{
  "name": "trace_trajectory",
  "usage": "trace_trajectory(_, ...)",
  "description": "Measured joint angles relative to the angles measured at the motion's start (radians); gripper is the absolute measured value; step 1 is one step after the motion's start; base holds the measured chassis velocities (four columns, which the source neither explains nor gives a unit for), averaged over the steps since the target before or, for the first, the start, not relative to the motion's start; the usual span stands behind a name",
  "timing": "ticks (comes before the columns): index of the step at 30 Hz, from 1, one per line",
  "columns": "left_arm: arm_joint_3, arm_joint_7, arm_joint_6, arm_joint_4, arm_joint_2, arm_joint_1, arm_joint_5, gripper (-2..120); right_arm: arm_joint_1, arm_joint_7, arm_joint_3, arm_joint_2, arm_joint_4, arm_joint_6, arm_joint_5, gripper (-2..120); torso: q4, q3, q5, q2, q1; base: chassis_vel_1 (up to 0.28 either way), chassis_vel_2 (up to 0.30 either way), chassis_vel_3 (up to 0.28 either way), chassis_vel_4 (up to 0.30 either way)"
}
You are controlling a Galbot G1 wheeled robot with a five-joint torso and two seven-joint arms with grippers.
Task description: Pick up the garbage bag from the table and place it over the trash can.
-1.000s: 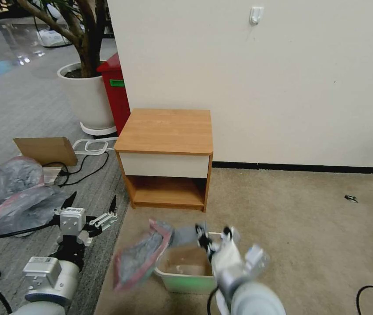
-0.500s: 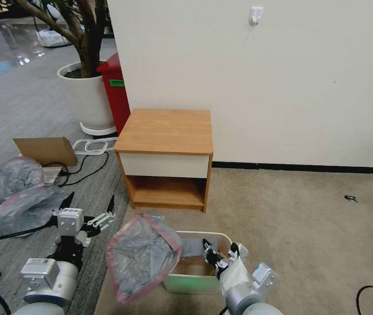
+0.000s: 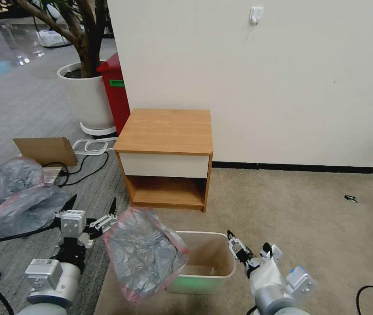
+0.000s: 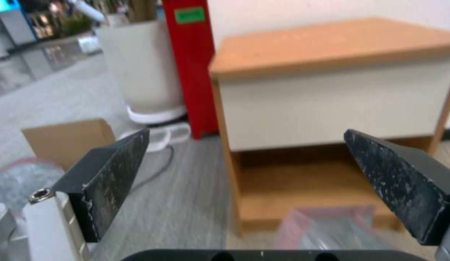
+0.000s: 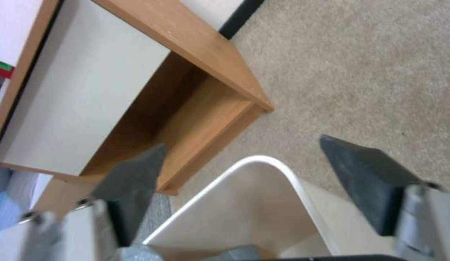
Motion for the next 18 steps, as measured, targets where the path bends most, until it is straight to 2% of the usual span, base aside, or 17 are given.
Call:
trace_trajectory(4,0.037,0.001,0.005,0.037,-0.001,0.016,0.034,100,-0.001,-0.011,-0.003,0.017,-0.001,0.001,-0.016,98,0.0000,0.000,-0.0001,0.000,0.000,0.000,0.000,0.000,0.000)
trace_trajectory(7,0.048,0.001,0.006,0.057,-0.001,0.023,0.046,100,-0.002,-0.016,-0.003,0.019,-0.004,0.002,-0.018,100,0.0001,0.000,-0.0001,0.000,0.000,0.000,0.000,0.000,0.000)
trace_trajectory(10,0.073,0.002,0.002,0.121,0.001,0.024,0.069,99,-0.001,-0.033,-0.003,0.025,-0.028,0.011,-0.037,100,0.0000,0.000,-0.0002,0.000,0.000,0.000,0.000,0.000,0.000)
trace_trajectory(13,0.083,0.002,0.000,0.143,-0.001,0.023,0.070,98,-0.003,-0.039,-0.010,0.032,-0.041,0.019,-0.054,100,0.0000,0.000,-0.0001,0.000,0.000,0.000,0.000,0.000,0.000)
trace_trajectory(18,0.108,0.002,-0.003,0.157,-0.007,0.023,0.078,81,-0.010,-0.059,-0.023,0.038,-0.056,0.032,-0.085,100,0.0000,0.000,-0.0001,0.000,0.000,0.000,0.000,0.000,0.000)
